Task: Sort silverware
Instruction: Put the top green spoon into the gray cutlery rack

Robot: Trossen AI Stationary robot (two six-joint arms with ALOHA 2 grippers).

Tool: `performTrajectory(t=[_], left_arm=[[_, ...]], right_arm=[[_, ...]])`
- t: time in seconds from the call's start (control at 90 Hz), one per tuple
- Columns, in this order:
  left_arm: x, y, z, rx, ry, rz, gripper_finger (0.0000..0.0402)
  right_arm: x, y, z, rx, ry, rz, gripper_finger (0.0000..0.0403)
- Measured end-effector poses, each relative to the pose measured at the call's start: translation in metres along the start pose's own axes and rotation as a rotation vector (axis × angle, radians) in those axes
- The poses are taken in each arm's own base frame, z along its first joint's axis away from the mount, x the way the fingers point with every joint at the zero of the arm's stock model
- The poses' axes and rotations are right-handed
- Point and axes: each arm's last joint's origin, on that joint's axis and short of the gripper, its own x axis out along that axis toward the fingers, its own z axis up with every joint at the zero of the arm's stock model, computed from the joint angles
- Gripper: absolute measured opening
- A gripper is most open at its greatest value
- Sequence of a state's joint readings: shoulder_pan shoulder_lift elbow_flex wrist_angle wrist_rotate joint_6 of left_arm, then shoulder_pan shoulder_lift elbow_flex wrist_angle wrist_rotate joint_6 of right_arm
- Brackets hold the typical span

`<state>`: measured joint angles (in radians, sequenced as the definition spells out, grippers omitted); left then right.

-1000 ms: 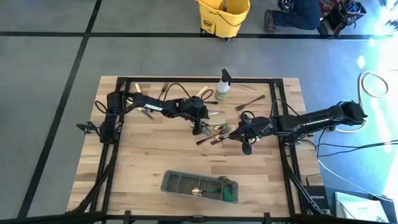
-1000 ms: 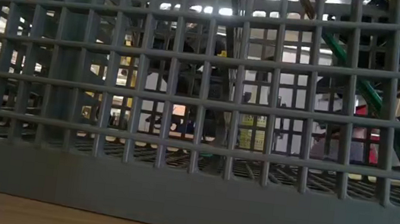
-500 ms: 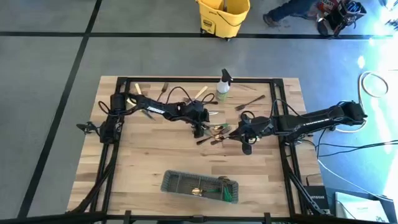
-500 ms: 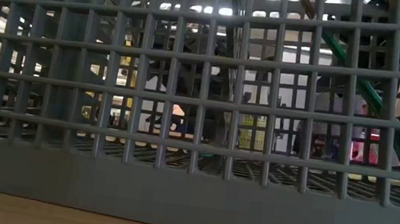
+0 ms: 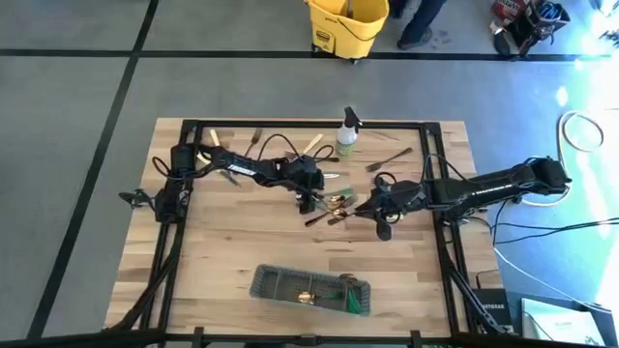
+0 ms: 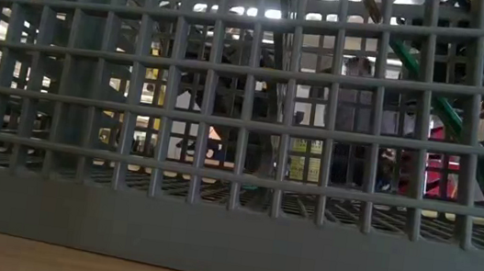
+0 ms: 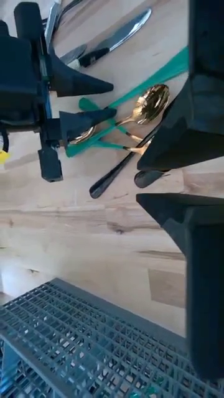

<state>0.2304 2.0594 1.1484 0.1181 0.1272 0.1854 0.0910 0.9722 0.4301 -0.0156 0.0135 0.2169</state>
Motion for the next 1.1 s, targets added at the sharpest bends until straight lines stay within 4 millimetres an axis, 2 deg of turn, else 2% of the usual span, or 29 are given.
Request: performTrajectory(t=[0.233,0.289,0.533,0.711,0.856,0.978,1.1], left_arm=[[0.0,-0.003,-0.002,0.027,0.019,-0.006,0.0019],[0.0,-0.003,-0.002,0.025,0.024,-0.007,0.0008],[-0.003,-0.005,0.0,0.03,0.028,-0.007,0.0007],[-0.023,-0.008,0.007,0.062,0.073,0.024,0.0006],[-0.049,-0.008,0.022,0.104,0.049,0.077,0.0006],[-0.064,-0.012,0.03,0.135,0.04,0.08,0.0006],[-0.079,-0.019,0.039,0.199,0.024,0.076,0.0006]], right_arm=[[0.0,0.0,0.001,0.001,-0.01,0.004,0.0053],[0.0,0.0,0.001,0.001,-0.01,0.009,0.0053],[0.0,0.001,0.002,0.001,-0.016,0.011,0.0053],[-0.001,0.0,0.009,0.045,-0.103,-0.036,0.0053],[-0.003,0.003,0.023,0.065,-0.217,-0.034,0.0053],[-0.009,0.004,0.043,0.075,-0.296,-0.114,0.0053],[-0.011,0.008,0.061,0.067,-0.302,-0.119,0.0053]])
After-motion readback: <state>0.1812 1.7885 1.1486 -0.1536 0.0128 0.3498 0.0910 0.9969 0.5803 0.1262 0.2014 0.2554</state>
